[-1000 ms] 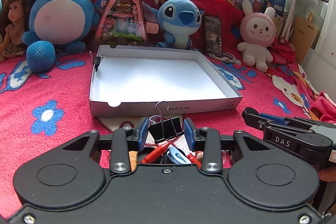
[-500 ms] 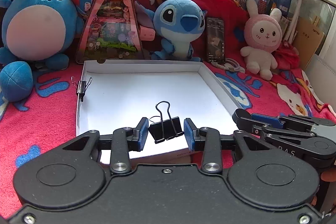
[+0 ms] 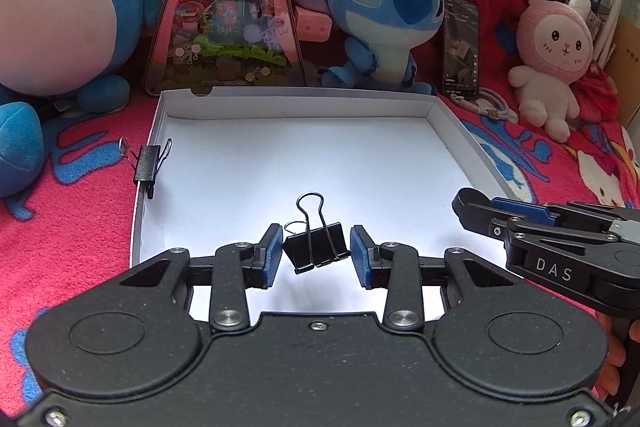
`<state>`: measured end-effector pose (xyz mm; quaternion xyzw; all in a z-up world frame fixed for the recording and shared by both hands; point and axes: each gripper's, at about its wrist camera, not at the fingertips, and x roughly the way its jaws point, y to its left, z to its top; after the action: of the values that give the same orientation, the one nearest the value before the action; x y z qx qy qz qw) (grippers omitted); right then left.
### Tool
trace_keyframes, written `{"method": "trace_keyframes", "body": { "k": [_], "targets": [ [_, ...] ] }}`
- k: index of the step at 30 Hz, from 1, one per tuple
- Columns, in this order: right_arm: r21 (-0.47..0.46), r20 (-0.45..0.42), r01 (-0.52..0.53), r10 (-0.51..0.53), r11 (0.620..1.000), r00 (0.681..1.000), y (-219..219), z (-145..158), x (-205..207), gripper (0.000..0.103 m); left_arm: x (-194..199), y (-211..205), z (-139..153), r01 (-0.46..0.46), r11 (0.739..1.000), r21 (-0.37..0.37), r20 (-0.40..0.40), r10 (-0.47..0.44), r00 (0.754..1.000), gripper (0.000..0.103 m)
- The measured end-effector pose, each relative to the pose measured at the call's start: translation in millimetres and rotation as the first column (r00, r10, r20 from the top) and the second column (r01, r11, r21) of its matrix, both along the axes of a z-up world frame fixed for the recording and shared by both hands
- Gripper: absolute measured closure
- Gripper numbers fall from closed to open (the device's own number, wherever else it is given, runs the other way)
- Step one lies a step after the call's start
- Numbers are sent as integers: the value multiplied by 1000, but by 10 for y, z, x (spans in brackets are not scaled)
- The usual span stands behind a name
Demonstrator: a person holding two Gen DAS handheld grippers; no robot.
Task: Organize rigid objects
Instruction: 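Carry the binder clip and black puck into the white tray with both grippers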
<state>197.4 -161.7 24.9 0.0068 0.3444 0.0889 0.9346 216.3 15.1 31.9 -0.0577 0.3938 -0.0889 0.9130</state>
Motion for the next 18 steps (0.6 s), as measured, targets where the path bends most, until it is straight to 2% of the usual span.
{"method": "trace_keyframes", "body": {
  "k": [18],
  "targets": [
    [-20,-71,25,-26,999,997,44,-216,164,68,26,-81,-178,2,999,49,-9,-2,1000,68]
  ]
}}
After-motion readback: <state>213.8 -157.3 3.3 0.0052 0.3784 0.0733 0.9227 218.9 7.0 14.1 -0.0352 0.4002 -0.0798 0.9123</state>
